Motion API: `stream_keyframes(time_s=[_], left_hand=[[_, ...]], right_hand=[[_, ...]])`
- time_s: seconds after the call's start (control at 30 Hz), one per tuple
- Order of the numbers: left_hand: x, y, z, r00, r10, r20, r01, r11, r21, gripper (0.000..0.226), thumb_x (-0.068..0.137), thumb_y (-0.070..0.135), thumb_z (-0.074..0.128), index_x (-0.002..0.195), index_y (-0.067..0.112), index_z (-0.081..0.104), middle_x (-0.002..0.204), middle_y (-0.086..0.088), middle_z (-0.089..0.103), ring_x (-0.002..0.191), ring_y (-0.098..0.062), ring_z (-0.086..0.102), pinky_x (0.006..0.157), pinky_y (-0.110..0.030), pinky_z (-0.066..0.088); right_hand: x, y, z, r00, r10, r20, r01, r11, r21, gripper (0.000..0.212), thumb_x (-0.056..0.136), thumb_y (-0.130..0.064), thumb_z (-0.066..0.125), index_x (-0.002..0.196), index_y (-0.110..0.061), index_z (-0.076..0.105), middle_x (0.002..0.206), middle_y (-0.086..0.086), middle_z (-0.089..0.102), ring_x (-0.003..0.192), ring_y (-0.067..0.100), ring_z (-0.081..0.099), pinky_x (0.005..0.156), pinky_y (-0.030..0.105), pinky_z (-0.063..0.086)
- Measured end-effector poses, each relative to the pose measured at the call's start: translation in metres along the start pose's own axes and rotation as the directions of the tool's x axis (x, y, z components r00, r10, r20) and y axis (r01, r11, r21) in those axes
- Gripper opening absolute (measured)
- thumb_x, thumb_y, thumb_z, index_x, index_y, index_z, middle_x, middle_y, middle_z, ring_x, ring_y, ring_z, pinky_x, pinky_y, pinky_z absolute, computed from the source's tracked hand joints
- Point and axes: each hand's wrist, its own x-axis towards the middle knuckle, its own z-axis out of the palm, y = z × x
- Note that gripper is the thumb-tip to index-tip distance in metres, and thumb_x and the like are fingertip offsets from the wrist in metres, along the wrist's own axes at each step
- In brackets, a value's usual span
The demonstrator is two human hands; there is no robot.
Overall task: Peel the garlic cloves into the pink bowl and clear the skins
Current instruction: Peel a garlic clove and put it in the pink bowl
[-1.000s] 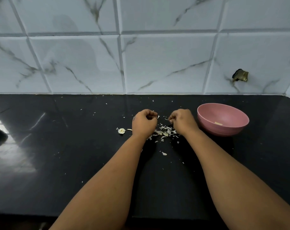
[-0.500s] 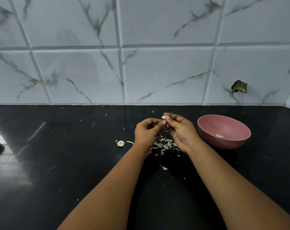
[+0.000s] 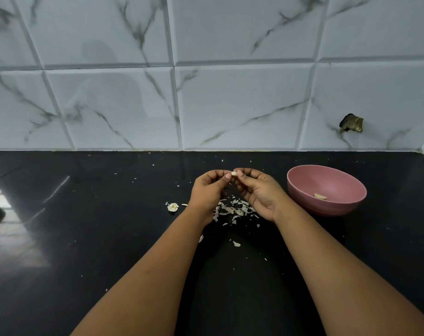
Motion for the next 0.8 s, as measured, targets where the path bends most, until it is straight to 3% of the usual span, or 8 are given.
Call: stream_keyframes(time_s=[0.13,0.27,0.4,0.57,0.73,0.8], left_hand=[[0.001,-0.004,-0.002,0.996,0.086,-0.031,-0.08,0.984,0.16,0.007,0.093,0.011,0.065,0.092,0.01,0.072,0.078,0.003,0.071,0.07,0.002,0.064,0.06,-0.012,0.047],[0.001,-0.005,0.001,0.996,0.071,-0.056,-0.063,0.988,0.14,0.012,0.094,0.013,0.065,0.099,0.005,0.072,0.09,-0.008,0.073,0.079,-0.008,0.066,0.066,-0.021,0.05],[0.0,-0.004,0.001,0.993,0.089,-0.079,-0.078,0.988,0.136,0.01,0.092,0.011,0.066,0.098,0.008,0.073,0.086,-0.004,0.074,0.078,-0.007,0.067,0.063,-0.017,0.05],[0.0,-0.004,0.0,0.991,0.117,-0.065,-0.105,0.98,0.168,0.016,0.087,0.01,0.073,0.103,0.011,0.073,0.095,-0.005,0.076,0.092,-0.014,0.071,0.076,-0.02,0.054],[0.0,-0.005,-0.002,0.976,0.192,-0.106,-0.152,0.942,0.3,0.012,0.086,0.013,0.075,0.096,0.02,0.075,0.087,0.005,0.076,0.086,-0.004,0.071,0.075,-0.015,0.054],[0.0,-0.005,-0.002,0.97,0.21,-0.124,-0.157,0.927,0.341,0.011,0.086,0.015,0.075,0.095,0.022,0.076,0.083,0.008,0.076,0.082,-0.002,0.071,0.075,-0.015,0.055]], right_hand=[[0.0,0.002,0.0,1.0,-0.001,-0.007,0.001,0.998,-0.058,0.01,0.092,-0.003,0.06,0.09,-0.008,0.068,0.068,-0.004,0.071,0.061,0.001,0.062,0.06,0.013,0.051],[0.001,0.003,0.0,0.999,-0.029,-0.033,0.028,0.999,-0.047,0.009,0.092,-0.003,0.06,0.09,-0.008,0.067,0.067,-0.005,0.071,0.06,0.0,0.062,0.06,0.013,0.051],[0.002,0.006,0.001,0.992,-0.11,-0.056,0.099,0.979,-0.18,0.009,0.089,-0.002,0.065,0.091,-0.009,0.07,0.075,-0.003,0.071,0.065,0.0,0.064,0.064,0.015,0.051],[0.002,0.008,-0.003,0.982,-0.174,-0.074,0.14,0.932,-0.333,0.007,0.087,-0.007,0.069,0.09,-0.012,0.073,0.074,-0.004,0.073,0.064,-0.002,0.065,0.058,0.012,0.049],[0.003,0.011,-0.002,0.983,-0.178,-0.034,0.153,0.913,-0.378,0.012,0.087,-0.004,0.069,0.09,-0.015,0.074,0.085,0.007,0.075,0.079,0.012,0.071,0.073,0.021,0.057],[0.003,0.011,-0.002,0.98,-0.2,-0.022,0.177,0.91,-0.375,0.015,0.086,-0.001,0.07,0.089,-0.015,0.075,0.083,0.006,0.076,0.08,0.012,0.072,0.072,0.019,0.056]])
